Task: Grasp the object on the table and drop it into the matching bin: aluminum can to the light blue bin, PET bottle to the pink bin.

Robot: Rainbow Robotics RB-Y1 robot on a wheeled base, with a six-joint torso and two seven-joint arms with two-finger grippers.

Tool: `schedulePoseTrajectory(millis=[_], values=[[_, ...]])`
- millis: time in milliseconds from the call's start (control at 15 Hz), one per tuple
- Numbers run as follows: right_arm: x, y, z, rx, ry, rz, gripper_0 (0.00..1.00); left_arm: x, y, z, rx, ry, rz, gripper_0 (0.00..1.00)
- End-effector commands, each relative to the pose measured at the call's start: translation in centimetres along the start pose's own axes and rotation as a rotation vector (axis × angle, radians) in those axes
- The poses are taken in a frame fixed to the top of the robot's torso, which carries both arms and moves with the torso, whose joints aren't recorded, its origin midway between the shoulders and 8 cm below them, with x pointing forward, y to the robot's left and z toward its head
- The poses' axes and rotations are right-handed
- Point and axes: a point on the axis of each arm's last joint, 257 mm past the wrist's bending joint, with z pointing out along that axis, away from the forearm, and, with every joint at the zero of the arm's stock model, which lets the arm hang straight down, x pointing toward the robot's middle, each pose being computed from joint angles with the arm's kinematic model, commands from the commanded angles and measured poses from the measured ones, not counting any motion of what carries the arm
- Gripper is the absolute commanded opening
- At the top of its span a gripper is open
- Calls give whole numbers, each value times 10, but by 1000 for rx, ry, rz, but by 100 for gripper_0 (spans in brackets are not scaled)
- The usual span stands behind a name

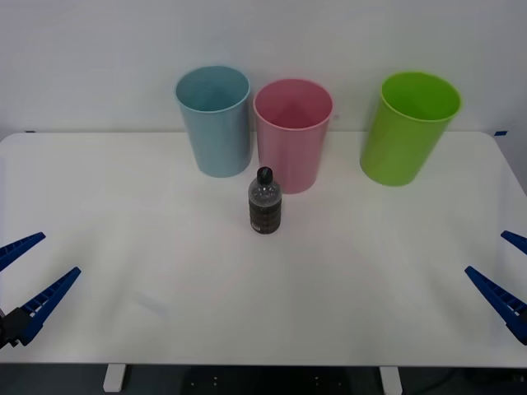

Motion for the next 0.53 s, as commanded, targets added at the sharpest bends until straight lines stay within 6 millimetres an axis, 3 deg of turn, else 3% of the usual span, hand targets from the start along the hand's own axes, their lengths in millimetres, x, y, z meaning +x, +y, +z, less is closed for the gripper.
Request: schedulePoseTrajectory(millis=[67, 133, 533], values=[[0, 0, 0, 0, 0, 0, 100, 0, 0, 0, 0, 0, 0, 100], [13, -2, -7, 25, 18, 25, 100, 0, 0, 0, 0, 0, 0, 100], [19, -1, 1, 25, 28, 21, 100, 0, 0, 0, 0, 0, 0, 100]])
